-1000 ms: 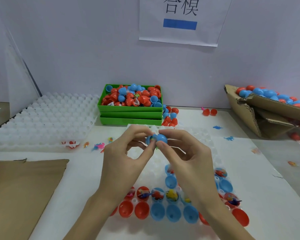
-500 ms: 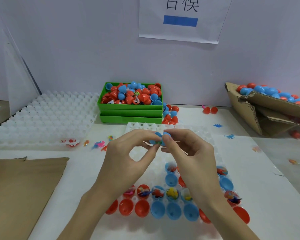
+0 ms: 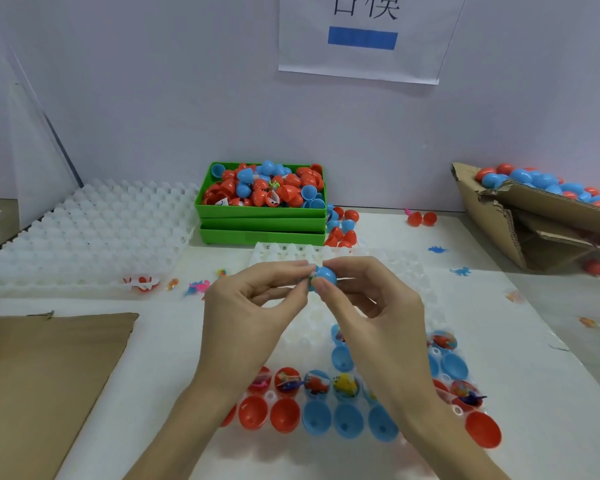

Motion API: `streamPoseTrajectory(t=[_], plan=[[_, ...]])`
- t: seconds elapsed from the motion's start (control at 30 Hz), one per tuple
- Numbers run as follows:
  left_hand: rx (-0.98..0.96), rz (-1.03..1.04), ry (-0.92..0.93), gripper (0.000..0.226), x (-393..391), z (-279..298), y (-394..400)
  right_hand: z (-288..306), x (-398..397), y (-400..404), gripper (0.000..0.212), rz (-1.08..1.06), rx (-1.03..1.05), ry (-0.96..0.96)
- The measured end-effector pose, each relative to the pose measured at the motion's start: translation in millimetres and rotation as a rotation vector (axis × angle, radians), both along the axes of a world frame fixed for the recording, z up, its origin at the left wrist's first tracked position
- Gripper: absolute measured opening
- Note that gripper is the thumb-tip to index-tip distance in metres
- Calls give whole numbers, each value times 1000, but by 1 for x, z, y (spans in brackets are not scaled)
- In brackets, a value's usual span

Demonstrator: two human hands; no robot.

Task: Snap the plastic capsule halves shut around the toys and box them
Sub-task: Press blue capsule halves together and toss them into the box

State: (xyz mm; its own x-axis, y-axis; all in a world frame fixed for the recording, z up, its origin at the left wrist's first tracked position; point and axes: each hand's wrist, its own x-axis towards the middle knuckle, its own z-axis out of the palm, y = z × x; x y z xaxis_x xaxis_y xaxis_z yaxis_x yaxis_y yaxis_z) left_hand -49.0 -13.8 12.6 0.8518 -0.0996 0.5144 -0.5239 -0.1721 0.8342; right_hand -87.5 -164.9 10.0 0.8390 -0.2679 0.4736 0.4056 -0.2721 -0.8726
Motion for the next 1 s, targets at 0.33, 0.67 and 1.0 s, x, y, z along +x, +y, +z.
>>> streamPoseTrajectory(t=[0.33,0.67,1.0], plan=[[289,114,-424,23,1,-3,0,0,0,-1,19,-12,-4,-31],[-157,-49,70,29,1,6,2,0,-1,2,21,53,20,-19],[20,-237,-39,35,5,8,7,7,-1,-3,18,27,132,4]])
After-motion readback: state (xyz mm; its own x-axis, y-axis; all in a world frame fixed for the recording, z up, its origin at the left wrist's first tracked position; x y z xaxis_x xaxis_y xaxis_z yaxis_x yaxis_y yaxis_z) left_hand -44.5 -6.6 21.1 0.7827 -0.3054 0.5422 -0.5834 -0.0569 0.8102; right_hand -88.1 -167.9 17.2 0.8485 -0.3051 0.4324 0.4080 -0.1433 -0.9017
